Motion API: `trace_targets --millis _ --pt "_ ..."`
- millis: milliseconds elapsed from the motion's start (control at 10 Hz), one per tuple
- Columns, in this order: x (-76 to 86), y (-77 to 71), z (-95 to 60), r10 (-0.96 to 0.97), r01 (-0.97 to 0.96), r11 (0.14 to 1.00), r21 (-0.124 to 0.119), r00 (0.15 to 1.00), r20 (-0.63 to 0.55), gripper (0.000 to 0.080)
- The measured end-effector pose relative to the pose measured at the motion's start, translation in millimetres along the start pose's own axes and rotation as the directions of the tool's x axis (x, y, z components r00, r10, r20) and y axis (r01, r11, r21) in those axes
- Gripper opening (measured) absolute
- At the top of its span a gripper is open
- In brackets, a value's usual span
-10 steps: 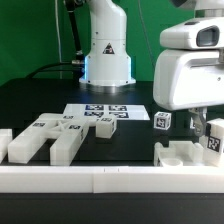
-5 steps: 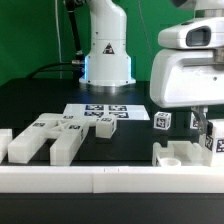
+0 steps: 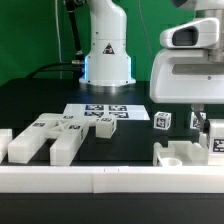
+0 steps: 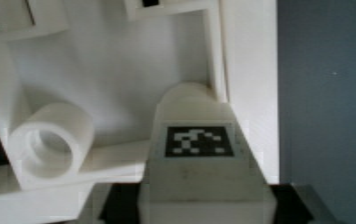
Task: Assemble chair
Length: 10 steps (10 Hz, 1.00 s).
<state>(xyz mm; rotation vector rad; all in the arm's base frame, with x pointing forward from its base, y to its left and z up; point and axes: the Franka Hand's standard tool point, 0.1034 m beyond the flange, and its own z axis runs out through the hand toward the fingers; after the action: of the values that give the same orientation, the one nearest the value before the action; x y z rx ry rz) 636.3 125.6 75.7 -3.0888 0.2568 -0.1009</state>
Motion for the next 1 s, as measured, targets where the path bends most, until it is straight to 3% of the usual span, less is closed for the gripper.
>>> trace_targets --millis 300,500,1000 --pt "-0.5 -0.7 0.1 0.256 -0.256 0.967 0.007 0.967 0.005 0.029" --pt "-1.8 -0.6 1.1 0.44 -0.44 0.898 0.009 0.898 0.013 0.029" --pt "-3.9 -2.8 2.5 0.804 -0.805 0.594 0.008 0.593 0.037 0.029"
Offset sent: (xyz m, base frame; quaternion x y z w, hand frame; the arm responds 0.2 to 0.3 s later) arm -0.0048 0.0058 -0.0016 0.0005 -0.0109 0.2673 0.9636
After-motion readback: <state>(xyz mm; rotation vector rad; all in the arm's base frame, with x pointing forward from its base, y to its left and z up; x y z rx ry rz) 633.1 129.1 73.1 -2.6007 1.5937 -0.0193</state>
